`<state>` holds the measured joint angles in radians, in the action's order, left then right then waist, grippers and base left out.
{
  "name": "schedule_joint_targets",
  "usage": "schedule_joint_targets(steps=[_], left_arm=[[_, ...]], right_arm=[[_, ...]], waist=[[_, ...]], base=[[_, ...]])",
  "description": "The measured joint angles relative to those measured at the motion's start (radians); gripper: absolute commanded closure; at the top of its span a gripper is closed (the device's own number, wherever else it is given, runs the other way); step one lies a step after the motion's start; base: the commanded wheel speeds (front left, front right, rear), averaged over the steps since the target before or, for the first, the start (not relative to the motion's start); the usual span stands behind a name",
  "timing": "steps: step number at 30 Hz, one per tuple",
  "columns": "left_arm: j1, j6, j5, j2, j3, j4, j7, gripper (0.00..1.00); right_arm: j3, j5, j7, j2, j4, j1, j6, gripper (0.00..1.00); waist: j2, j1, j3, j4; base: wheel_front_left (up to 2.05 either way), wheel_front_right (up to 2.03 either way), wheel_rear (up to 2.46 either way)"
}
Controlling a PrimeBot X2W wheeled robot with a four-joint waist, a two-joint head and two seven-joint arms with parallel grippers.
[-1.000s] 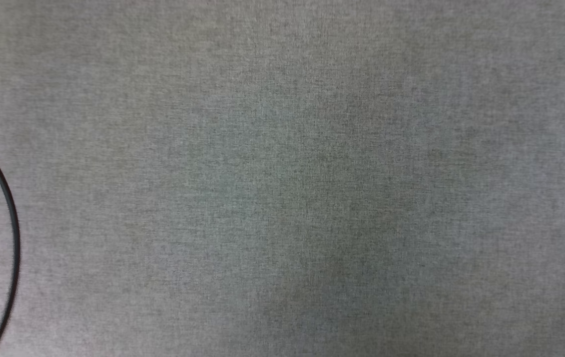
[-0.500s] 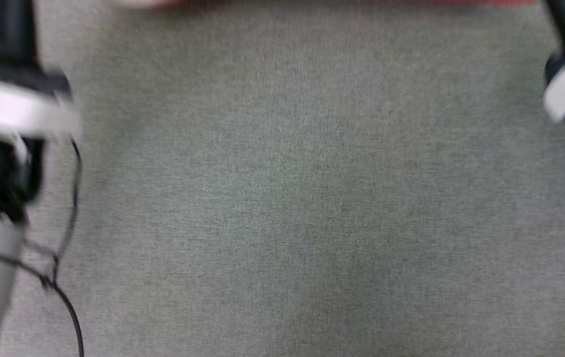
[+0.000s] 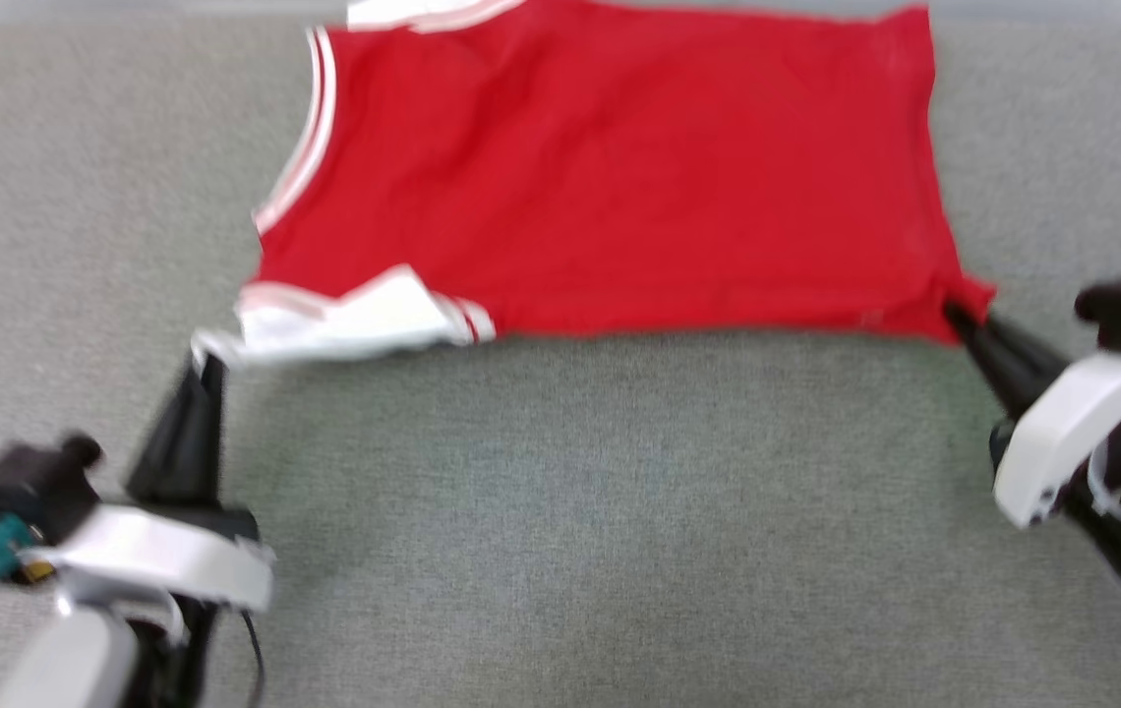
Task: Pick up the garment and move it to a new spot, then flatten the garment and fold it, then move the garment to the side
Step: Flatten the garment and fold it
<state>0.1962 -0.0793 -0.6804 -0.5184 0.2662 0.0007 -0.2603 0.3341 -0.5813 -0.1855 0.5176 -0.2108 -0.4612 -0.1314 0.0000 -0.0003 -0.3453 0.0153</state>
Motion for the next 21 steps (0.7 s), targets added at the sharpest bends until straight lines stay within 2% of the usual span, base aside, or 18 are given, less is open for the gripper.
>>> schedule_joint_targets(steps=[13, 21], left_arm=[[-0.275, -0.009, -0.103, 0.057, 0.058, 0.032, 0.039, 1.00], [-0.421, -0.009, -0.168, 0.068, 0.088, 0.035, 0.087, 1.00]], right_arm=[[0.032, -0.020, -0.008, 0.015, -0.010, 0.242, 0.000, 1.00], [0.040, -0.057, -0.008, 0.034, -0.012, 0.370, 0.000, 1.00]], waist=[[0.0000, 0.0000, 0.190, 0.007], [0.0000, 0.0001, 0.277, 0.013]], base=[[0.00, 0.00, 0.00], [0.00, 0.00, 0.00]])
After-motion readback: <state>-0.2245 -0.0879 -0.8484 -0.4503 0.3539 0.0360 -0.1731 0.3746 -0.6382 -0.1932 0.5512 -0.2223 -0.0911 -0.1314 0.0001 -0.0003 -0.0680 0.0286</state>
